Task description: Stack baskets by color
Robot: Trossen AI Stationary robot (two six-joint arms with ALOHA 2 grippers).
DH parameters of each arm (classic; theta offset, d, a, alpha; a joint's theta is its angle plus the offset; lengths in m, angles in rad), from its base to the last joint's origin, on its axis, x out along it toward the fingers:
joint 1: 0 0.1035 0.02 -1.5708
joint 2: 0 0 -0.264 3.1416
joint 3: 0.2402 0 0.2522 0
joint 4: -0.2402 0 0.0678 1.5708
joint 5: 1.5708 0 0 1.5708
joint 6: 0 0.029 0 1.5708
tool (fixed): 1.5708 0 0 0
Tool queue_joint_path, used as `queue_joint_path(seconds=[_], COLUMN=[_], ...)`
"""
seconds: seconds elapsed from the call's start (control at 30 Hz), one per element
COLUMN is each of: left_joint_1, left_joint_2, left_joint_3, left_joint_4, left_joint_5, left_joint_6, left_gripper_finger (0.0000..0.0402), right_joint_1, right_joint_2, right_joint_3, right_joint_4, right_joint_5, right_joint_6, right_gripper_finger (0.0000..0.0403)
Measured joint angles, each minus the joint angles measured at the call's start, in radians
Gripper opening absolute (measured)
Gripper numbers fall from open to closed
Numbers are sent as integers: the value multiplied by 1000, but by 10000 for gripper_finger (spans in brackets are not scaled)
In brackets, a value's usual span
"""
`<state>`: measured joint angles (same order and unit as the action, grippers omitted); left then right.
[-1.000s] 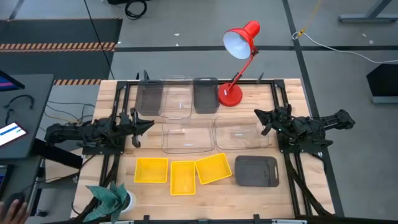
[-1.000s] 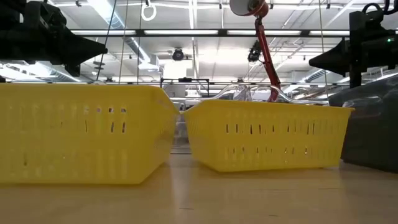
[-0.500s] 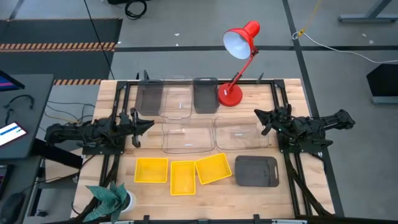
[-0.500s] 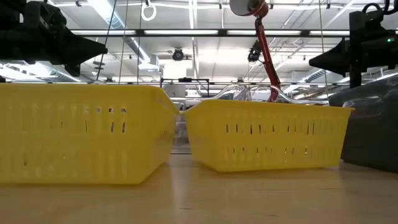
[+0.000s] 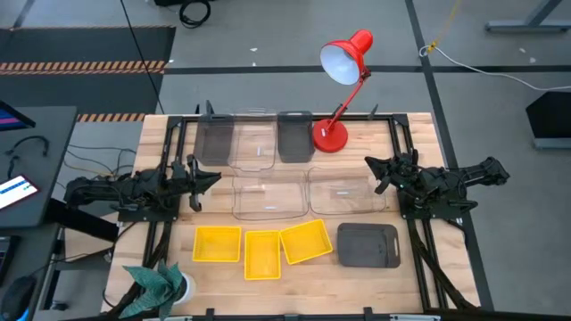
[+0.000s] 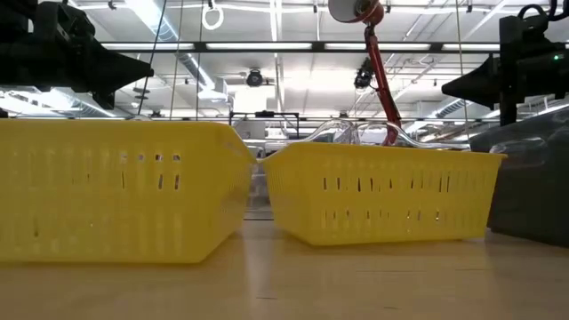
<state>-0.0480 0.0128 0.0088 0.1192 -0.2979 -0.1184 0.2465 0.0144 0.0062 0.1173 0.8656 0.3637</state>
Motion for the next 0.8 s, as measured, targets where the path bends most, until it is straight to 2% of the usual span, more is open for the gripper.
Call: queue_joint_path(seconds=[0.37, 0.43, 0.53, 0.6, 0.67, 0.8], left_joint_1=[0, 0, 0, 0, 0, 0], left_joint_2=[0, 0, 0, 0, 0, 0], left_joint_3=[0, 0, 0, 0, 0, 0], left_joint_4=[0, 0, -6, -3, 4, 3], left_joint_5=[0, 2, 31, 40, 39, 39], left_joint_6=[0, -37, -241, -303, -299, -314], left_gripper_finger=[30, 32, 36, 38, 38, 33], right_joint_1=[0, -1, -2, -2, -2, -2], right_joint_2=[0, 0, -1, 0, 0, 0], right_joint_3=[0, 0, 0, 0, 0, 0], right_joint_4=[0, 6, 35, 32, 32, 39], right_joint_5=[0, 12, 50, 50, 50, 50], right_joint_6=[-1, -112, -393, -503, -551, -533], right_gripper_finger=[14, 14, 14, 14, 14, 14])
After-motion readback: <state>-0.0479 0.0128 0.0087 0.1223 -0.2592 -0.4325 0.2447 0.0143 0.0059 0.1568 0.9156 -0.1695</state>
